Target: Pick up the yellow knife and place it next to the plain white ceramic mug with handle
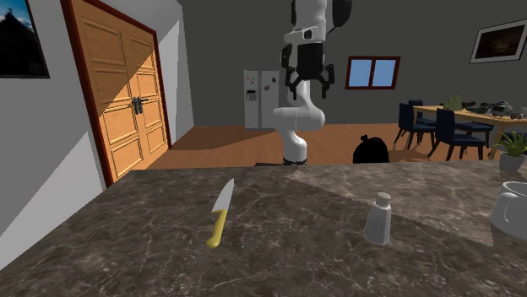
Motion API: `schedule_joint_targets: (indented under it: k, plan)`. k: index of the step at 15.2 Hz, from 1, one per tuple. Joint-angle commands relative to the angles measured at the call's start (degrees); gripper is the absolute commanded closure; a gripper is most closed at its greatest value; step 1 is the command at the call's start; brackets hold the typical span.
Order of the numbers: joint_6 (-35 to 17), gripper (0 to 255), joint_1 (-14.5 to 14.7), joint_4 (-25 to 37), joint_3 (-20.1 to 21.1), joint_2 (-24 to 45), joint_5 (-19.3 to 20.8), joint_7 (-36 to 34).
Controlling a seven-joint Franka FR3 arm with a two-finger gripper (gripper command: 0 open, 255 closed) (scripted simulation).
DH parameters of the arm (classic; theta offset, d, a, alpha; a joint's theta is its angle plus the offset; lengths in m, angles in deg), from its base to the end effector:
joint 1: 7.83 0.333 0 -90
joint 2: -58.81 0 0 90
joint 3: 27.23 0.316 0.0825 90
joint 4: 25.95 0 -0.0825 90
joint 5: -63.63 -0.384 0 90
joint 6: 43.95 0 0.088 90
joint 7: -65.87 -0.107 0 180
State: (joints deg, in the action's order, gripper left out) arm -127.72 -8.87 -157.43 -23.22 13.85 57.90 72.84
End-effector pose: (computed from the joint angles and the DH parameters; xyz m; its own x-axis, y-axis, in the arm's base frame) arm 0.2955 0.0345 0.6088 0.9861 0.1606 -0.0427 0.1581 -0.9858 -0.0560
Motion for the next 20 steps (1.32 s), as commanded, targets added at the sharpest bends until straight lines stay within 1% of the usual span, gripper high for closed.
schedule_joint_targets:
  k: [1, 6, 10, 15, 20]
  plan:
    - [0.0, 0, 0.0, 0.0, 0.0, 0.0, 0.0, 0.0]
    - [-6.92, 0, -1.0, -1.01, -2.33, 7.01, 3.45, 4.9]
    - [-12.29, 0, -1.81, -0.48, -4.07, 13.59, 5.89, 8.38]
    - [-18.44, 0, -2.82, 1.88, -5.98, 22.77, 8.48, 12.29]
    - [-23.64, 0, -3.77, 6.1, -7.61, 32.68, 10.55, 15.8]
